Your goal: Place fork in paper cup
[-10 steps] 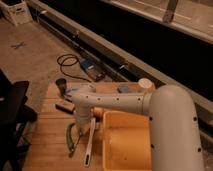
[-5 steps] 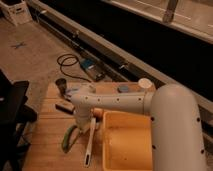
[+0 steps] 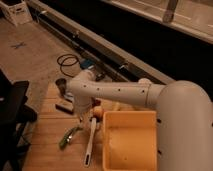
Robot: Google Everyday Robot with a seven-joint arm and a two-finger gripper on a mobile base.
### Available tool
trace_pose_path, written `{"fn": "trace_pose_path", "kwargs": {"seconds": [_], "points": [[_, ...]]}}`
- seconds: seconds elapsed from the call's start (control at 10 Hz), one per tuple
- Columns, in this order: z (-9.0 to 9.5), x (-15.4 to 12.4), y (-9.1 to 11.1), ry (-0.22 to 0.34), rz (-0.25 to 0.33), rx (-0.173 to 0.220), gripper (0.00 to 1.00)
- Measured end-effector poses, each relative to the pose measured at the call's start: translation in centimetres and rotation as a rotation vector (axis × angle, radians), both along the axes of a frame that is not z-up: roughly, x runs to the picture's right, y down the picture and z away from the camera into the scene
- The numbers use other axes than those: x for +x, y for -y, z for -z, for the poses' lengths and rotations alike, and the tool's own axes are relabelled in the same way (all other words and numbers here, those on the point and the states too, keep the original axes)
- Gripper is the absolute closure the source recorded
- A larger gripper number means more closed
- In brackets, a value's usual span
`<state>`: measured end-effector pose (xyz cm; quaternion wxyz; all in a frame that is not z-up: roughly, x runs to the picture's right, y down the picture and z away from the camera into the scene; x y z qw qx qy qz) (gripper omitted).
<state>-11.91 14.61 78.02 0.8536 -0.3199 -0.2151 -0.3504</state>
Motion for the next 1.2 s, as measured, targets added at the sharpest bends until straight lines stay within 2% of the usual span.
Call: {"fn": "trace_pose_path", "kwargs": {"seconds": [0.3, 0.6, 0.8, 1.2], "points": [[-0.3, 3.5, 3.0, 0.006, -0.077, 0.024, 1.00], [-0.6, 6.2, 5.3, 0.004, -0.142, 0.028, 1.00], [-1.1, 8.1, 7.0, -0.017, -0.169, 0.029, 1.00], [-2.6, 12.4, 12.6, -0.079, -0.207, 0.051, 1.00]]}}
